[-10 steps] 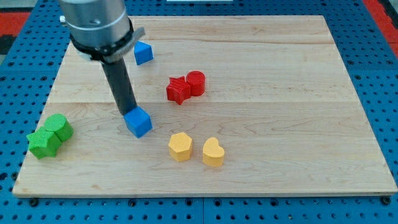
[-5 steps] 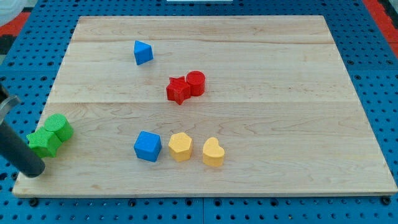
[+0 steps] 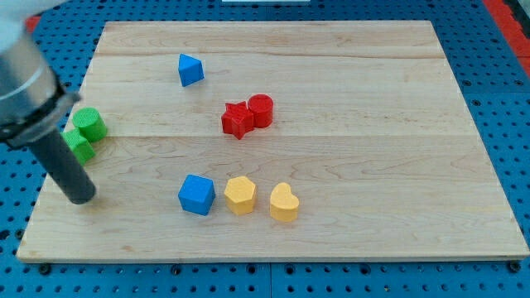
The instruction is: Slide the green blocks to the center left
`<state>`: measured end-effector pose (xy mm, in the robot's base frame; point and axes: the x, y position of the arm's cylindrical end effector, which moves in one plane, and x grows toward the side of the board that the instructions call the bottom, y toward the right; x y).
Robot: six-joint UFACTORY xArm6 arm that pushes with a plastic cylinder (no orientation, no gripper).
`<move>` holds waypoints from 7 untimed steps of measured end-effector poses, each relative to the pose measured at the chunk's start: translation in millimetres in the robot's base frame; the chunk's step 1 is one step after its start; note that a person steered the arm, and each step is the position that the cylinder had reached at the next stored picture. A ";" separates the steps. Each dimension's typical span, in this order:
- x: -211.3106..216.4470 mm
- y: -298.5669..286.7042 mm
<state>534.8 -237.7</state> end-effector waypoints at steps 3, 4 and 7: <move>-21.5 57.5; -21.2 -7.5; -70.4 17.8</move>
<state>464.4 -220.0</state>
